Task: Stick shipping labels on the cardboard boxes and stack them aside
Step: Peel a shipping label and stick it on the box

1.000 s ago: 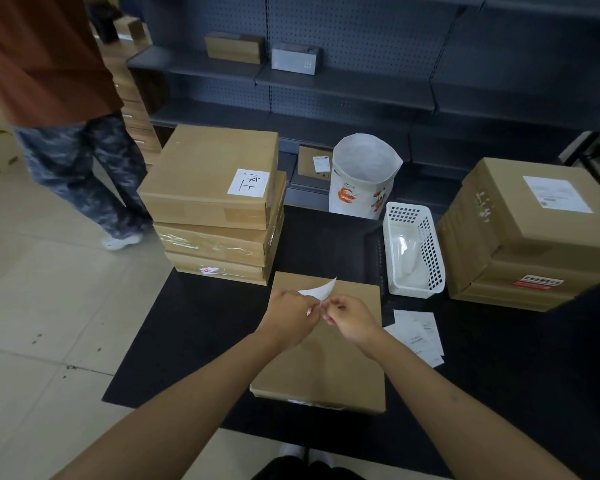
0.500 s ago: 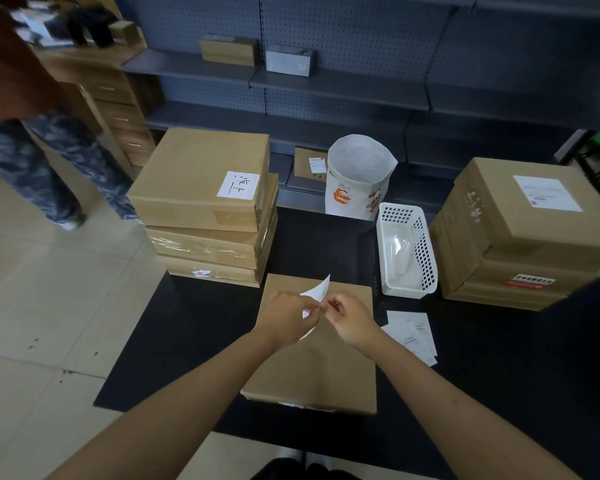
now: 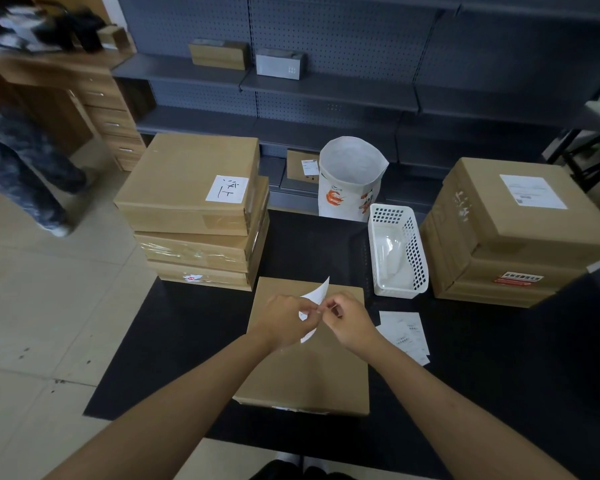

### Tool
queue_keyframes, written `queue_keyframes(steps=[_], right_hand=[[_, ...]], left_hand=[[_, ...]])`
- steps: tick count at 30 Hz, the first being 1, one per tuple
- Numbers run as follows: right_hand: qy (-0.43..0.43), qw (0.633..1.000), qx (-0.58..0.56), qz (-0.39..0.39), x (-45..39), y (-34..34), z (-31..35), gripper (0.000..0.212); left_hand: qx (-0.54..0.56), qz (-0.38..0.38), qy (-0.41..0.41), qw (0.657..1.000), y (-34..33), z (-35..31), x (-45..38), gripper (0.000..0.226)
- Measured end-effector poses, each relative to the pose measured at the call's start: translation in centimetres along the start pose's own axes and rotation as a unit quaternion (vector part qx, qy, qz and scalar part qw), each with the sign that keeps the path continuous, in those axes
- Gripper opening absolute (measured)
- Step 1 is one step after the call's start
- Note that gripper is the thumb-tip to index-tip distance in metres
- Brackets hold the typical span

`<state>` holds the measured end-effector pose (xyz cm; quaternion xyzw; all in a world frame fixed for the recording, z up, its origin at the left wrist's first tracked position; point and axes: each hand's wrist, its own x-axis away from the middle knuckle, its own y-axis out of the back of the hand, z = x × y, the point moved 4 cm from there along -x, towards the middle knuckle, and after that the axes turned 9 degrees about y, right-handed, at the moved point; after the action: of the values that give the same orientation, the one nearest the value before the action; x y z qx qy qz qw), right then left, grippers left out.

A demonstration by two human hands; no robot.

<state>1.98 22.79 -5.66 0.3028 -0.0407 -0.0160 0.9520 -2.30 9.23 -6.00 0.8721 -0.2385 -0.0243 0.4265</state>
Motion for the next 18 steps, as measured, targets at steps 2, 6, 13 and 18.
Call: queue_keyframes(steps=[2, 6, 13, 18], right_hand=[[-0.010, 1.000, -0.016, -0.004, -0.08, 0.07, -0.13, 0.009], [0.001, 1.000, -0.006, 0.008, -0.06, 0.08, -0.12, 0.012], [0.032, 0.999, 0.028, 0.009, 0.11, 0.10, 0.18, 0.009], [0.029, 0.999, 0.015, -0.003, 0.22, 0.29, 0.06, 0.008]], left_hand=[[0.018, 0.012, 0.008, 1.000, 0.01, 0.07, 0.10, 0.032], [0.001, 0.013, -0.004, 1.000, 0.01, 0.04, 0.16, 0.031], [-0.001, -0.017, 0.021, 1.000, -0.11, -0.18, 0.14, 0.023], [0.058, 0.017, 0.054, 0.997, -0.26, -0.24, 0.06, 0.024]])
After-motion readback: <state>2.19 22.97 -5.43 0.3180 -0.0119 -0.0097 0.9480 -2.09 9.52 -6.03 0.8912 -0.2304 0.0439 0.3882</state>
